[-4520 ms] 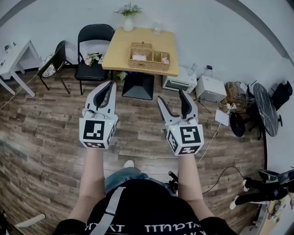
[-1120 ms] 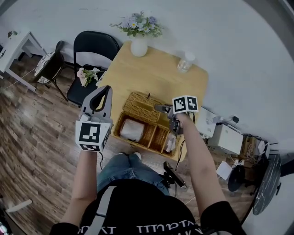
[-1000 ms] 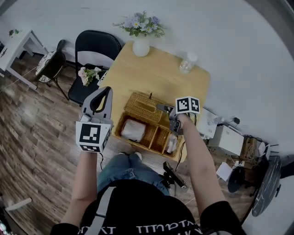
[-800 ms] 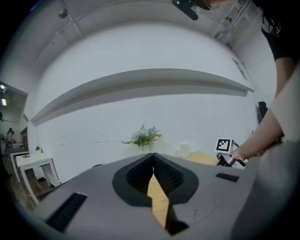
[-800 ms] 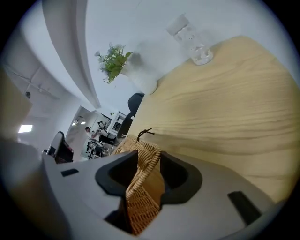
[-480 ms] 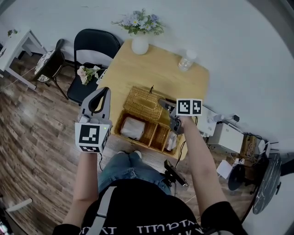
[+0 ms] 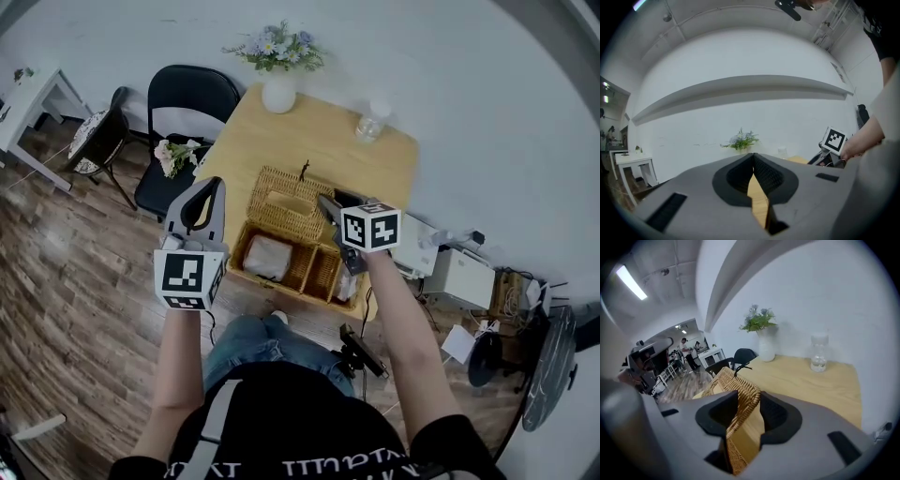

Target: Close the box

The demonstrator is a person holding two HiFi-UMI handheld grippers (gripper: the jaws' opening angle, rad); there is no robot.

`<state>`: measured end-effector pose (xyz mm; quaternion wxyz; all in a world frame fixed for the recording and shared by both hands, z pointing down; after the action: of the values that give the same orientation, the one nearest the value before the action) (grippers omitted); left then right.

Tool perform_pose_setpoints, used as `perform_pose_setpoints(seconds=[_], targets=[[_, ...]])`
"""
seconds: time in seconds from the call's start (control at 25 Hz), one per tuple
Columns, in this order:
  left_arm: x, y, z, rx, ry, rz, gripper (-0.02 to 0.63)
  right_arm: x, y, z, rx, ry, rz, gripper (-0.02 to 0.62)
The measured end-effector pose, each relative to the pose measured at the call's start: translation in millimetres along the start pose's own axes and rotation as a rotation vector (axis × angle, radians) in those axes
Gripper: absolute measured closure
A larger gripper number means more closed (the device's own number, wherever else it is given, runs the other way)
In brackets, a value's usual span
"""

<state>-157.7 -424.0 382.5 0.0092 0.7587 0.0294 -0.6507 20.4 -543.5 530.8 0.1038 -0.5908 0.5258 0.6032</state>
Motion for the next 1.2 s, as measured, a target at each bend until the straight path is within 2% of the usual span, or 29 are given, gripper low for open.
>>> perform_pose_setpoints(seconds=[0.28, 0.48, 0.68, 0.92, 1.2], targets=[[4.6, -13.7, -4.6, -0.029, 0.003, 0.005, 0.594, 9.7, -16.5, 18.8, -0.114, -0.130, -0.032, 0.440], [13.2, -23.6, -4.7, -0.055, 0.013, -0.046, 0.595, 14.6, -28.4, 33.0, -0.201, -0.209, -0.058, 0.440], [20.8, -36.2, -0.2, -0.086, 0.006, -0.050, 0.594, 15.3, -44.5, 51.4, -0.262, -0.268, -0.075, 0.448], [36.5, -48.6, 3.7, -0.115, -0.007, -0.078, 0.595, 12.8, -62.9, 69.8, -0.285, -0.269, -0.058, 0.477], [44.0, -58.5, 2.7, -0.152, -0.011, -0.089, 0.595, 5.9, -75.9, 87.8, -0.244, -0.267, -0.005, 0.500]])
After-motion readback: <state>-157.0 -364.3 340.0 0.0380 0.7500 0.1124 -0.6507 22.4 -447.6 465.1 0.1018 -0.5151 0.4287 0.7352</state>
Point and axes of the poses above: the fingertips, and each gripper's own axes: y forward along the fingers, z to its left, x out of its top, the point moved 1 cm from there along -y, backward along the fingers, and after that the axes turned 4 degrees about -z, right-handed, at the moved point
